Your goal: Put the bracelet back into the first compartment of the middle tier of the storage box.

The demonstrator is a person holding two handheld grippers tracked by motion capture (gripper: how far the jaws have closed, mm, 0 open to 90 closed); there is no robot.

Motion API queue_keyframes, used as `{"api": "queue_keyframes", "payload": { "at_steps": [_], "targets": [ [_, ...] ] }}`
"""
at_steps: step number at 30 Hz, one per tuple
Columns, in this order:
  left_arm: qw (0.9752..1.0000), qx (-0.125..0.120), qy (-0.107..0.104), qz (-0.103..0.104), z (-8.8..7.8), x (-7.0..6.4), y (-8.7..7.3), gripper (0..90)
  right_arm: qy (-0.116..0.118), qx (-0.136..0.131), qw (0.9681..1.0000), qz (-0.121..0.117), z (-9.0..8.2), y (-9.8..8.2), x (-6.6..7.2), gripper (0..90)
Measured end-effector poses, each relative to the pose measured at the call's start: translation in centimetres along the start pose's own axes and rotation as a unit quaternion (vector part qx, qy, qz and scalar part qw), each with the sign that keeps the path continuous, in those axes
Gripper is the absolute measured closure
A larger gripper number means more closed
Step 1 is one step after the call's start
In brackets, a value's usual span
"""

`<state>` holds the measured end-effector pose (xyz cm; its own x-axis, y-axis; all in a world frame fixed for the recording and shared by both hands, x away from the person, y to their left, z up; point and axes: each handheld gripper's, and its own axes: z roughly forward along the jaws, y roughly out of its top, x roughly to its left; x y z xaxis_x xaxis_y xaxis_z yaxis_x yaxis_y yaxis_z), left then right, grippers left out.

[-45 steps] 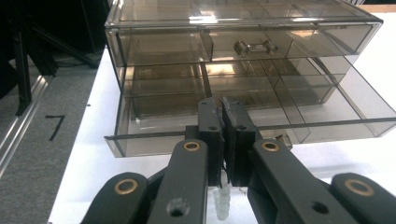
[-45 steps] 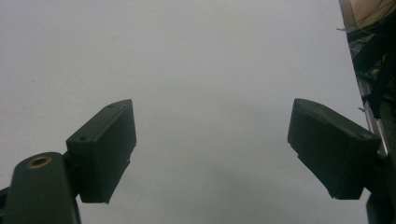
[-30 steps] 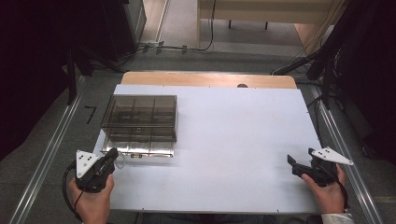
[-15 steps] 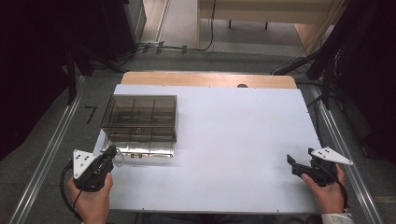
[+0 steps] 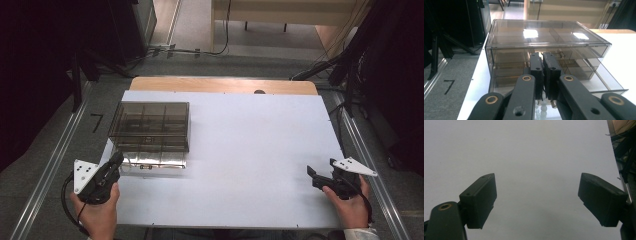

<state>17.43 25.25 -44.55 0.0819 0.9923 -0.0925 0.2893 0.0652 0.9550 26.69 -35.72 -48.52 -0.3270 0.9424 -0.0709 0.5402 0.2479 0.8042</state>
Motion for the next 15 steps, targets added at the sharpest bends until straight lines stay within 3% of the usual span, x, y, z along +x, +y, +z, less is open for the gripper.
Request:
{"api": "queue_keyframes", "payload": {
  "at_steps": [15],
  "targets": [
    [0.9994, -0.035, 0.003, -0.008, -0.42, 0.34, 0.68, 88.2, -0.001, 0.001, 1.0000, -0.002, 0.03, 0.01, -0.01, 13.9]
  ]
}}
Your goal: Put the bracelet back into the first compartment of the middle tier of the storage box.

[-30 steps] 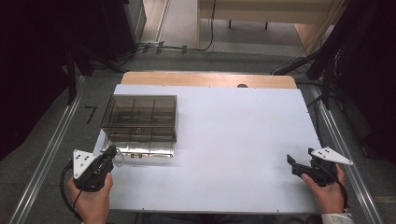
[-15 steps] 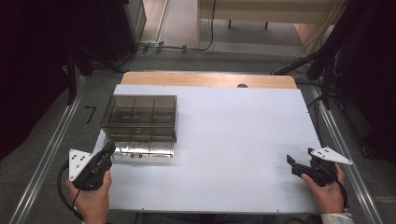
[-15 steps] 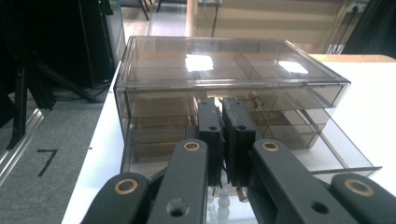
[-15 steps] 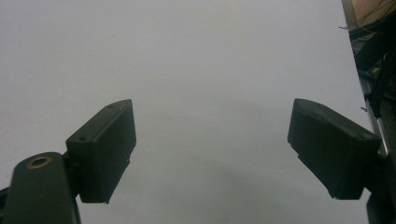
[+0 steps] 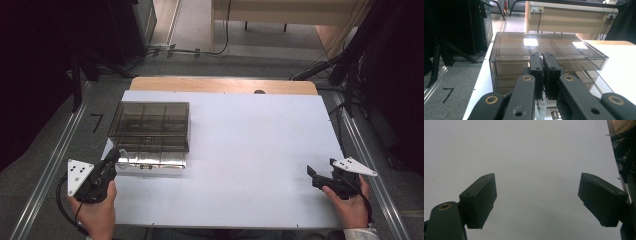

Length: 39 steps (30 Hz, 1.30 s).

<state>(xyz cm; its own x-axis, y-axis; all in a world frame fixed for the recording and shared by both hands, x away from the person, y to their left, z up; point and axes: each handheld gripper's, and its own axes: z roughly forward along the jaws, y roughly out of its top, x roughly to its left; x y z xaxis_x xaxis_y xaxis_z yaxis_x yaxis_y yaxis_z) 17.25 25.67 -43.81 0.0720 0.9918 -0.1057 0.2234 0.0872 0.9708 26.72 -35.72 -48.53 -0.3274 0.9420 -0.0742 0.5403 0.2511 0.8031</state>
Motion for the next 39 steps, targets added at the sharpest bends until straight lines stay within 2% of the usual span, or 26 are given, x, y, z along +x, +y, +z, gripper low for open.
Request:
{"api": "queue_keyframes", "payload": {
  "at_steps": [9, 17, 39],
  "targets": [
    [0.9999, -0.005, -0.007, -0.008, 0.5, 0.3, 0.2, 88.3, 0.000, 0.001, 1.0000, 0.002, 0.0, 0.0, 0.1, 13.9],
    [1.0000, -0.003, -0.005, -0.005, 1.3, 0.2, 0.2, 88.2, 0.000, -0.001, 1.0000, 0.001, 0.0, 0.0, 0.0, 13.9],
    [0.9998, 0.017, -0.004, -0.010, 3.4, 1.0, -0.3, 88.2, 0.000, 0.001, 1.0000, 0.002, 0.0, 0.0, 0.1, 13.9]
  ]
}}
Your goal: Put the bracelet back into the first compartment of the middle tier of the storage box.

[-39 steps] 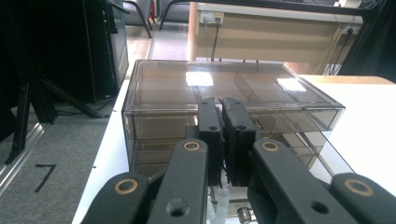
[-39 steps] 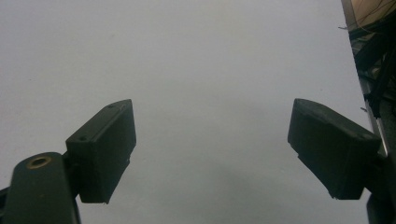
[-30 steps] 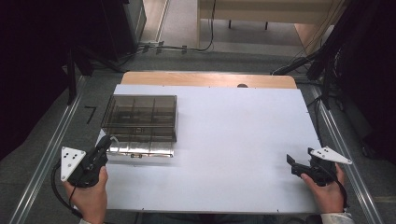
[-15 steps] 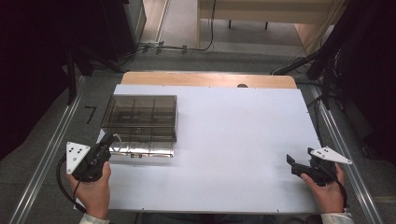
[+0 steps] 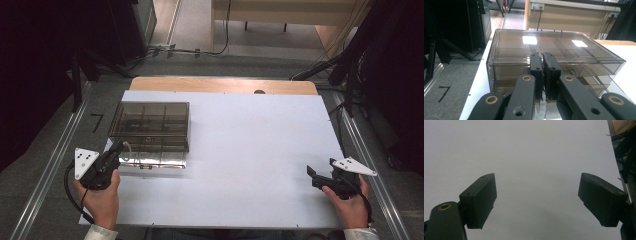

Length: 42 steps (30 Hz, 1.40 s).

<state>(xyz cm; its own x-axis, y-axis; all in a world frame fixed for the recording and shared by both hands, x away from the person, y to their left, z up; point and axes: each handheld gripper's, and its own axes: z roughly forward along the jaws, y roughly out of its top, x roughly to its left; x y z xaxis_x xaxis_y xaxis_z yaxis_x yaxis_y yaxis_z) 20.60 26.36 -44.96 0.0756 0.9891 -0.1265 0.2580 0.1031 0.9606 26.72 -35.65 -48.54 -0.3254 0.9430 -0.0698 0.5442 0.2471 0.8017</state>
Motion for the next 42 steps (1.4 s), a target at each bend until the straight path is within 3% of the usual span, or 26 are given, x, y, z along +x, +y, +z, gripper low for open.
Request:
{"api": "queue_keyframes", "payload": {
  "at_steps": [26, 42],
  "targets": [
    [0.9997, 0.024, 0.003, -0.007, 1.0, 0.6, -0.7, 88.1, 0.001, 0.000, 1.0000, -0.001, 0.0, 0.0, 0.0, 13.9],
    [0.9981, 0.059, 0.018, 0.001, 1.7, 1.0, -1.3, 87.1, 0.000, -0.001, 1.0000, -0.002, 0.0, 0.0, -0.1, 13.9]
  ]
}}
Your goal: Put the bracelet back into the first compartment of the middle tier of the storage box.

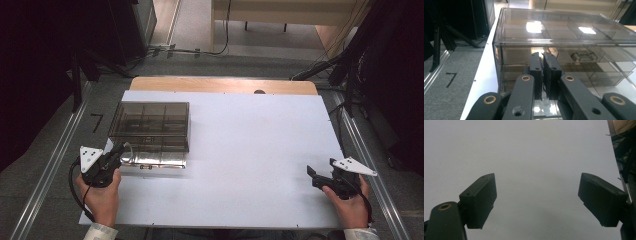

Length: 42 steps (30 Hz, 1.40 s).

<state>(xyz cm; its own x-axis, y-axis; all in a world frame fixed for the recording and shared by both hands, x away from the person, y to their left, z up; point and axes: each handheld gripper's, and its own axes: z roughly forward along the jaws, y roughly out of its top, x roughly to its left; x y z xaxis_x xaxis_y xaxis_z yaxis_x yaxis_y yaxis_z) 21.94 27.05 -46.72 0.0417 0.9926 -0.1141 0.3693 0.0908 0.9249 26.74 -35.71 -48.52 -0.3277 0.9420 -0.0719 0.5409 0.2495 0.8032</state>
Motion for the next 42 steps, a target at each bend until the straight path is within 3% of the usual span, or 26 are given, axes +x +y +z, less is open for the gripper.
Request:
{"api": "queue_keyframes", "payload": {
  "at_steps": [6, 12, 19, 34, 42],
  "targets": [
    [0.9999, 0.001, 0.010, 0.005, 0.0, 0.0, 0.0, 85.0, 0.001, -0.001, 1.0000, 0.000, 0.0, 0.0, 0.0, 13.9],
    [0.9995, 0.000, 0.032, 0.007, -0.1, -0.1, -0.1, 67.6, 0.001, -0.003, 1.0000, 0.000, 0.0, 0.0, 0.0, 13.9],
    [0.9991, -0.010, 0.041, 0.005, -0.5, -0.3, -0.1, 55.5, 0.001, -0.002, 1.0000, 0.001, -0.1, 0.0, 0.0, 13.9],
    [0.9983, -0.032, 0.048, 0.002, -1.2, -0.5, -0.1, 36.6, 0.000, -0.003, 1.0000, 0.003, -0.1, 0.0, -0.1, 13.8],
    [0.9987, -0.032, 0.040, 0.004, -1.5, -0.7, -0.1, 27.0, -0.001, -0.002, 1.0000, 0.003, -0.1, 0.0, 0.0, 13.8]
  ]
}}
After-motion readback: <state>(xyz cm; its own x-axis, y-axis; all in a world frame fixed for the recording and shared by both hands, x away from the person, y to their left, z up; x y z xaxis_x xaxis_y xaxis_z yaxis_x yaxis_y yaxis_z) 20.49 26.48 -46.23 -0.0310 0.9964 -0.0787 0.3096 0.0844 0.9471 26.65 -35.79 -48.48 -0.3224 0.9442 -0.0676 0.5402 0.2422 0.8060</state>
